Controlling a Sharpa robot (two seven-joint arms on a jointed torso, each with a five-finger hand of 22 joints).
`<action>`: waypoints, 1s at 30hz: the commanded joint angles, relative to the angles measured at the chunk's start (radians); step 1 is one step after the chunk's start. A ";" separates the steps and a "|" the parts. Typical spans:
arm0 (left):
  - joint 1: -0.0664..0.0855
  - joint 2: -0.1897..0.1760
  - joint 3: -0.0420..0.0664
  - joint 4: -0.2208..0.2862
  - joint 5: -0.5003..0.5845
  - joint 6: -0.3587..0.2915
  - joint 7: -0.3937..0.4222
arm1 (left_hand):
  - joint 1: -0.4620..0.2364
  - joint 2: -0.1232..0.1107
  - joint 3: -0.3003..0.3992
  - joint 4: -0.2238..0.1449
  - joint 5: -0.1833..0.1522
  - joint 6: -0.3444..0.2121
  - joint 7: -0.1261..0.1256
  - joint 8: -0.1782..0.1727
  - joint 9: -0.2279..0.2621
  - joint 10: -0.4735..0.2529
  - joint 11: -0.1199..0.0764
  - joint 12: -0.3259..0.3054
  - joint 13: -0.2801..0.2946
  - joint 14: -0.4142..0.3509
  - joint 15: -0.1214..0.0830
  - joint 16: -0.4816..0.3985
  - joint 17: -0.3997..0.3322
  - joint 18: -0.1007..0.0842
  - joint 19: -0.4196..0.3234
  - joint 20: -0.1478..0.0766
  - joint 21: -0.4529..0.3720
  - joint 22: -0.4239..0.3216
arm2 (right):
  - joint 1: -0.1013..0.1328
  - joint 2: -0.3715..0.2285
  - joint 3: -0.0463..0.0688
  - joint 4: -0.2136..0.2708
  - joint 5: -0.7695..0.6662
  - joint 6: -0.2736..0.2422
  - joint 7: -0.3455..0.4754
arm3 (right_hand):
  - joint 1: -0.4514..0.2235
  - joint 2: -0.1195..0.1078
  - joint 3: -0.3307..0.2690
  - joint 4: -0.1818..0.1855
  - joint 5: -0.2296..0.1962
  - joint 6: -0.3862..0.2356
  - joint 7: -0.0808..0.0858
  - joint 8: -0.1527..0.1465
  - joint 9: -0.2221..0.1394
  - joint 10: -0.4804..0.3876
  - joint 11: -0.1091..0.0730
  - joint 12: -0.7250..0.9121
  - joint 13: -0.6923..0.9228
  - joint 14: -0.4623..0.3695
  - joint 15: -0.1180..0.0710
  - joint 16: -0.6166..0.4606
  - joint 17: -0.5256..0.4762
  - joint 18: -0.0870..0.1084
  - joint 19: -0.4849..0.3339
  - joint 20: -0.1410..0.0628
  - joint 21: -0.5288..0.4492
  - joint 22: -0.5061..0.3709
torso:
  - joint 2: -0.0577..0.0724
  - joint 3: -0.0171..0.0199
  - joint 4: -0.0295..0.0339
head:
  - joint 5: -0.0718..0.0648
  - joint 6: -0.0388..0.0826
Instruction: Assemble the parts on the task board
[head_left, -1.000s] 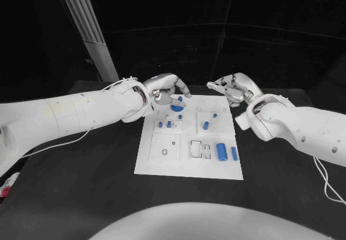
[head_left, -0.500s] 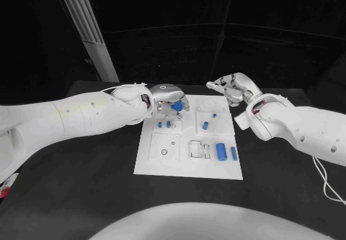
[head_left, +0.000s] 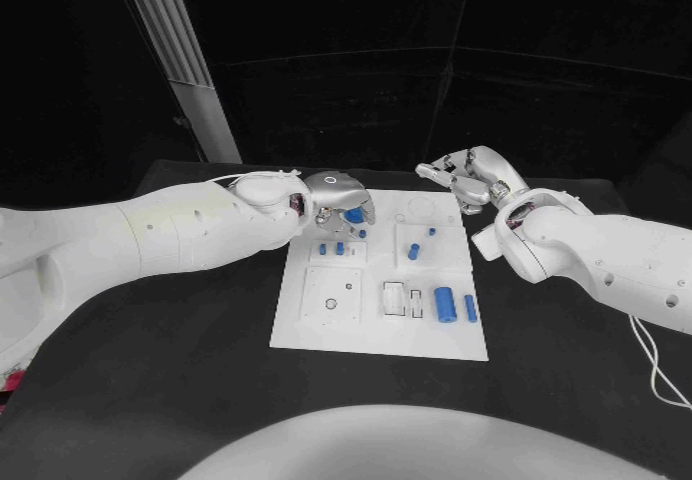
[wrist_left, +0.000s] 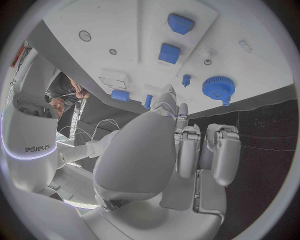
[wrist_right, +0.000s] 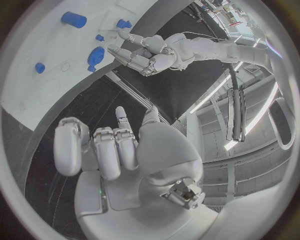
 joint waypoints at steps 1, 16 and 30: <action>-0.002 0.007 0.000 -0.012 -0.030 -0.003 -0.048 | 0.013 0.003 0.010 0.001 -0.003 -0.004 -0.005 -0.006 -0.003 -0.009 -0.001 -0.005 0.000 0.104 -0.010 0.003 0.263 -0.007 0.103 -0.009 0.004 0.263 | 0.002 0.001 0.001 0.000 -0.001 0.001 0.004 | 0.006 0.004 -0.007 0.000 0.005 -0.004 -0.005 0.002 -0.001 0.045 -0.009 -0.004 0.201 0.104 -0.006 0.002 0.264 0.014 -0.005 -0.005 -0.004 0.178 | 0.000 0.0002 -0.0015 | 0.008 0.000; -0.012 0.043 0.000 -0.059 -0.031 0.020 -0.054 | 0.030 0.007 0.026 0.001 -0.003 -0.017 -0.011 -0.023 -0.015 -0.036 -0.007 -0.014 0.000 0.104 -0.013 0.003 0.263 -0.002 0.091 -0.015 -0.010 0.257 | 0.002 0.003 0.001 -0.002 0.000 0.000 0.005 | 0.006 0.004 -0.007 0.000 0.005 -0.004 -0.005 0.002 -0.001 0.045 -0.009 -0.004 0.201 0.104 -0.006 0.002 0.264 0.014 -0.005 -0.005 -0.004 0.178 | 0.000 0.0001 -0.0012 | 0.012 0.000; -0.018 0.068 0.000 -0.085 -0.032 0.058 -0.066 | 0.040 0.017 0.041 0.002 -0.003 -0.009 -0.014 -0.024 -0.019 -0.023 -0.008 -0.006 0.001 0.104 -0.012 0.003 0.263 0.003 0.078 -0.017 -0.027 0.249 | 0.002 0.005 0.001 -0.002 0.000 0.001 0.005 | 0.006 0.005 -0.008 0.000 0.005 -0.007 -0.004 0.000 -0.002 0.046 -0.009 -0.004 0.201 0.104 -0.006 0.002 0.264 0.013 -0.005 -0.006 -0.004 0.178 | 0.000 0.0002 -0.0001 | 0.010 0.000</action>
